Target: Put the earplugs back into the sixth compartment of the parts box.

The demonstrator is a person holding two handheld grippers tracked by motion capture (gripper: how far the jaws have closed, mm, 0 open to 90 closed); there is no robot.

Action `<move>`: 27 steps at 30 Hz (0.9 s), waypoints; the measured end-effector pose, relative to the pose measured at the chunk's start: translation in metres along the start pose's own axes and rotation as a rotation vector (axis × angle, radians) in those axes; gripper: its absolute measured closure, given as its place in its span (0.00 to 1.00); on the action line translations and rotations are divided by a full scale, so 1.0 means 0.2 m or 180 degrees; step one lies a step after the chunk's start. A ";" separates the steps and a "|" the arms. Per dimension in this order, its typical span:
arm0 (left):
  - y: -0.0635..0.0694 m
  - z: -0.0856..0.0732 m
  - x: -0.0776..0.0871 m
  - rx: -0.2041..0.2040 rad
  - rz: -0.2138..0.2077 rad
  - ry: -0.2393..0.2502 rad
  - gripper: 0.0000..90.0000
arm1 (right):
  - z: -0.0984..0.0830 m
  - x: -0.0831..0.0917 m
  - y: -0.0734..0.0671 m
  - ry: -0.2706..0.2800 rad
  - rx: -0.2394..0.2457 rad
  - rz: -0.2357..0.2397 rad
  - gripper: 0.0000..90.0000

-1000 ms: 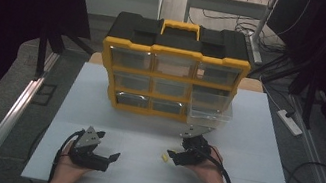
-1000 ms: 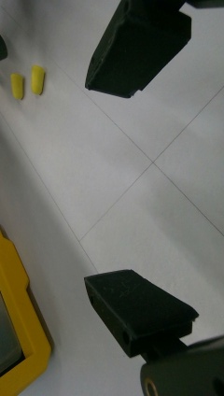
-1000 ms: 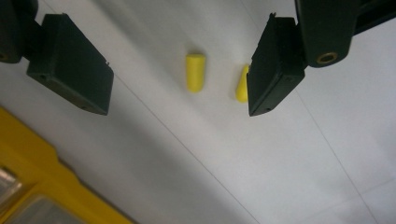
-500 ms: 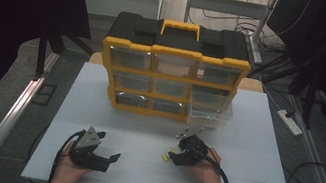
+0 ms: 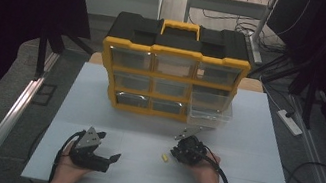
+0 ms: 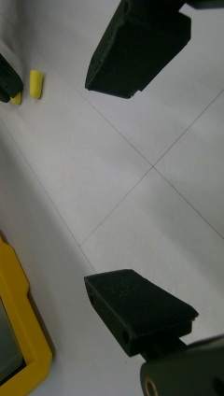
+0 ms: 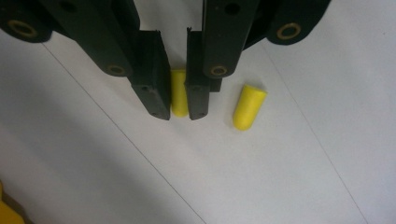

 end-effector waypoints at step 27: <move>-0.01 0.00 0.00 0.0000 0.0025 0.0006 0.09 | 0.09 0.33 -0.06 0.1003 -0.0004 0.0142 0.89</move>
Point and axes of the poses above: each handheld gripper's, and its own axes: x roughly backward along the jaws, z roughly out of its top, y roughly to its right, the point moved 4 cm from there along -x, roughly forward along the jaws, and after that the axes turned 11 degrees about -y, right-handed, at the moved point
